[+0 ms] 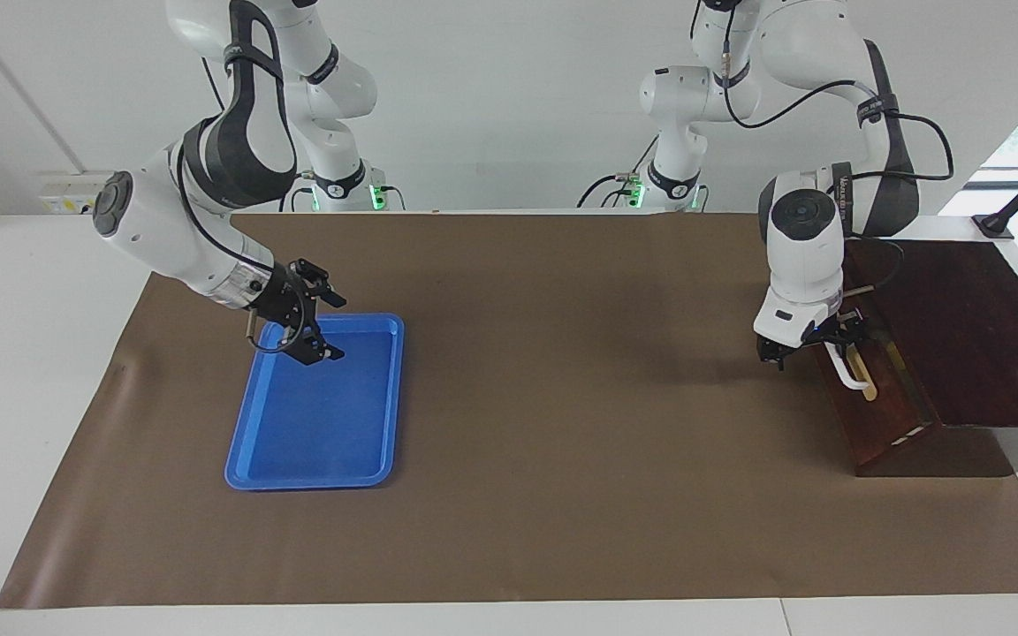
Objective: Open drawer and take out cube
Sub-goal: 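Pull the drawer open with the left gripper while the right gripper rises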
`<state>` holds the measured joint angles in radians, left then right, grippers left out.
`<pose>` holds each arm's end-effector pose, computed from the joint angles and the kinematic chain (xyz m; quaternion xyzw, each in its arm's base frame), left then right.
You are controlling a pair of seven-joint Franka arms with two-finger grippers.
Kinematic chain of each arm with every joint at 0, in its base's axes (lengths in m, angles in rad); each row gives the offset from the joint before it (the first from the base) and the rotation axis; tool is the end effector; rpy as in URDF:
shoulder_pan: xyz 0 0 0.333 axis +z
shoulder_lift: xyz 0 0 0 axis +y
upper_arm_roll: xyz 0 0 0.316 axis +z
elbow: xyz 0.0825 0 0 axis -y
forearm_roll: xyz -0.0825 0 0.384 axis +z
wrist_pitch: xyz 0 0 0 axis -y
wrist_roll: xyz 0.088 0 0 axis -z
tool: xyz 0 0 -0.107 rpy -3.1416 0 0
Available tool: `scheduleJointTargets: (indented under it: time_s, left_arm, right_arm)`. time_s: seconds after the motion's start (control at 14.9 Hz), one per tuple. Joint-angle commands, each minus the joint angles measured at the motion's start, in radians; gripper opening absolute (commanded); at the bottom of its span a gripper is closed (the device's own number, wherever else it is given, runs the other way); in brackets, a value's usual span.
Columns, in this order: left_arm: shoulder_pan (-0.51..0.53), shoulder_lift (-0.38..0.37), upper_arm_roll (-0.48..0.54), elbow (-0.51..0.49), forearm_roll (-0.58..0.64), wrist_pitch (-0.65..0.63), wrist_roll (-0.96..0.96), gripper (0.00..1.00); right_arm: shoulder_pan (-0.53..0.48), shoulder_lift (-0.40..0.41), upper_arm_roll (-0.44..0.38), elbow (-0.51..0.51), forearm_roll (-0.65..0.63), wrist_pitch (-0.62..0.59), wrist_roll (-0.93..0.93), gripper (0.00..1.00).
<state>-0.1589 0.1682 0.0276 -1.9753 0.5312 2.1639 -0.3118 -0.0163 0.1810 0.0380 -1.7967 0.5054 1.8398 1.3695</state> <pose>0.5922 -0.0585 0.3915 -0.9735 0.0572 -0.0580 0.2139 0.5988 0.0505 0.4442 -0.7024 0.6671 0.2046 0.1408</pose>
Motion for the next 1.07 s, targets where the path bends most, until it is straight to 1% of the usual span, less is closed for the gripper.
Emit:
scheduleJointTargets:
  time_s: [0.0,0.2,0.47,0.6,1.01]
  left_arm:
    - [-0.059,0.005,-0.002,-0.019,-0.002,0.028,-0.044,1.00]
    - [-0.106,0.004,-0.003,-0.017,-0.014,0.008,-0.092,1.00]
    - [-0.152,0.008,-0.002,0.021,-0.143,-0.018,-0.099,1.00]
    - [-0.179,0.017,-0.002,0.030,-0.154,-0.035,-0.130,1.00]
    - [-0.228,0.019,-0.002,0.041,-0.197,-0.047,-0.162,1.00]
  right_arm:
    - [0.018,-0.038,0.002,-0.061,0.022,0.055,0.037,0.98]
    - [0.019,-0.041,0.002,-0.066,0.022,0.067,0.039,0.98]
    - [0.021,-0.046,0.003,-0.079,0.024,0.072,0.037,0.98]
    - [0.021,-0.051,0.003,-0.095,0.024,0.090,0.039,0.98]
    - [0.021,-0.055,0.003,-0.098,0.025,0.091,0.037,0.98]
